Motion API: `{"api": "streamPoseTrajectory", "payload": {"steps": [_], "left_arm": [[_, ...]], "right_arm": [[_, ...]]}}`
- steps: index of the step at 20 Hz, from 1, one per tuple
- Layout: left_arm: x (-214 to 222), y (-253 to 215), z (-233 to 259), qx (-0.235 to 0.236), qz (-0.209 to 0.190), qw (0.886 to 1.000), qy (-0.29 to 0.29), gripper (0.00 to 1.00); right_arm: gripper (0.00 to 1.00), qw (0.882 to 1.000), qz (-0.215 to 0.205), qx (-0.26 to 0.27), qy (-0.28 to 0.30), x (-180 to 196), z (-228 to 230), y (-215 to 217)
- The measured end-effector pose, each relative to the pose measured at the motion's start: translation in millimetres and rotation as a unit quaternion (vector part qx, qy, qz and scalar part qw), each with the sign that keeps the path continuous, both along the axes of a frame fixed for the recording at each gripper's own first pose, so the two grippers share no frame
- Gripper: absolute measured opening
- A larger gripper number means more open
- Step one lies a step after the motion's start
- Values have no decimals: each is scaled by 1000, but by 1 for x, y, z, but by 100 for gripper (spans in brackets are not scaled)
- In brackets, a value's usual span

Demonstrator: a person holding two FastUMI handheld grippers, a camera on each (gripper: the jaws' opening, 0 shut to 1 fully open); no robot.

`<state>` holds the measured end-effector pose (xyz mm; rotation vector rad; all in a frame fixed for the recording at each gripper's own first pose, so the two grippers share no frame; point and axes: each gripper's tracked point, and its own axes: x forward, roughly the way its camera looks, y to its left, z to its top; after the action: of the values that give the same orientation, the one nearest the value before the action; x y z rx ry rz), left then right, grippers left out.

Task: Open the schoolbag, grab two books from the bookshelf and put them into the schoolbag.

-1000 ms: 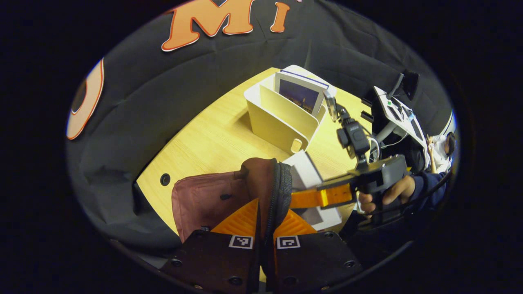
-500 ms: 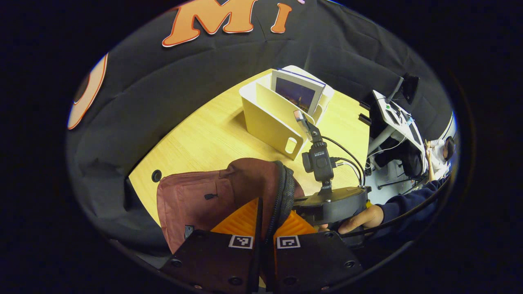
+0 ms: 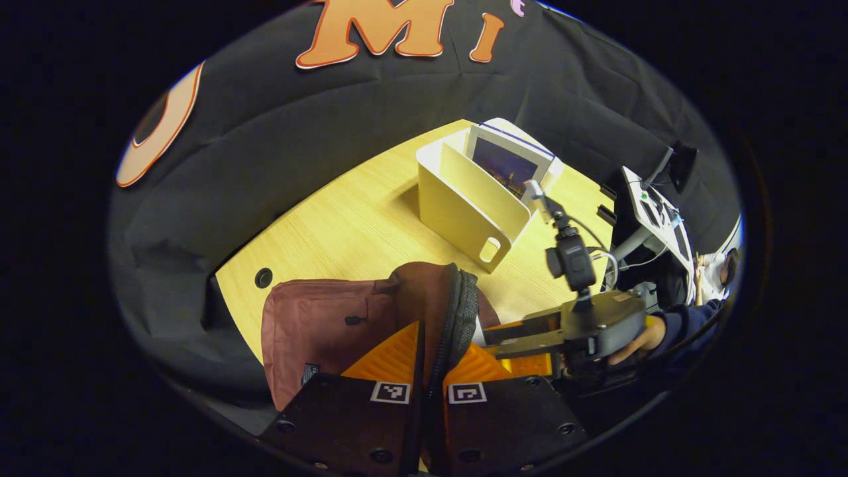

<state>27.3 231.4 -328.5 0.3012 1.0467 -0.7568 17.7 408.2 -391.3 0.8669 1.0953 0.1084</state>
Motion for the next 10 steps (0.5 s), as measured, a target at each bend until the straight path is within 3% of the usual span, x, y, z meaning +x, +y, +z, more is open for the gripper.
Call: {"api": "streamPoseTrajectory", "payload": {"steps": [6, 10], "left_arm": [[-1, -11, -8, -2, 18, 1000, 9, 7], [-1, -16, -13, 4, 26, 1000, 9, 7]], "right_arm": [[97, 999, -3, -32, -42, -14, 65, -83], [97, 995, 32, -69, -66, -22, 110, -131]]}}
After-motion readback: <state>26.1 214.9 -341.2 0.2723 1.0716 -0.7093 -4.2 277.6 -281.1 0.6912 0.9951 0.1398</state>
